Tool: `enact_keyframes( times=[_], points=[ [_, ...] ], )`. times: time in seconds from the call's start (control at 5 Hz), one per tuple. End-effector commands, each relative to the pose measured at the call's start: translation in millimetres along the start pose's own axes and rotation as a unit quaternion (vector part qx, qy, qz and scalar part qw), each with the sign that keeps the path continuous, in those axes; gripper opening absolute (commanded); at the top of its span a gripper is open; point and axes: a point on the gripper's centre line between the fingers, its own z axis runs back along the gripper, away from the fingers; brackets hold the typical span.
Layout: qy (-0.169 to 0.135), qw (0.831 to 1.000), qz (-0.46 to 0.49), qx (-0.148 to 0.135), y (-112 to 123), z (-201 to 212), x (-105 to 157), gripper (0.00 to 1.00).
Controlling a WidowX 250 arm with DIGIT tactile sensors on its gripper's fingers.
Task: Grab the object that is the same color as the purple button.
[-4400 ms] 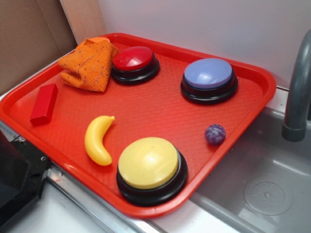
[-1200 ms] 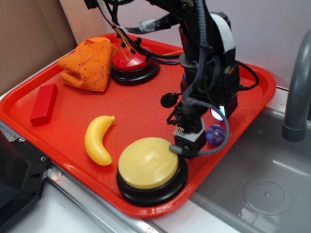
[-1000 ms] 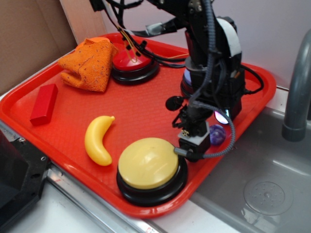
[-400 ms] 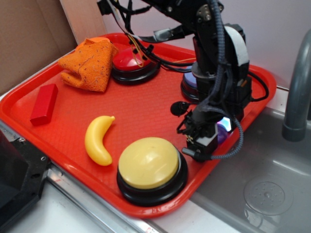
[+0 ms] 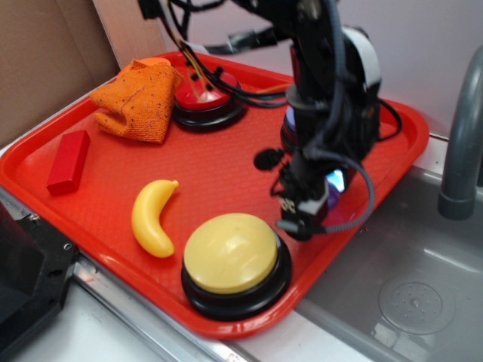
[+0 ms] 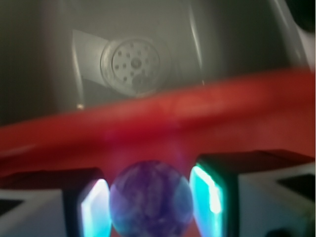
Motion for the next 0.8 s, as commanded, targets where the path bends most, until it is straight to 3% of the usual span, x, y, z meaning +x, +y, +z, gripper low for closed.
enact_keyframes(
  times=[0.0,0.2,0.4,0.6],
  points=[
    [0.021,0.966,0.235,0.103,24,83,-19,0.0],
    [0.032,0.927,0.352,0.128,31,109,-47,0.0],
    [0.048,0.875,0.465,0.128,33,127,-64,0.0],
    [0.047,0.827,0.552,0.096,31,145,-84,0.0]
  ],
)
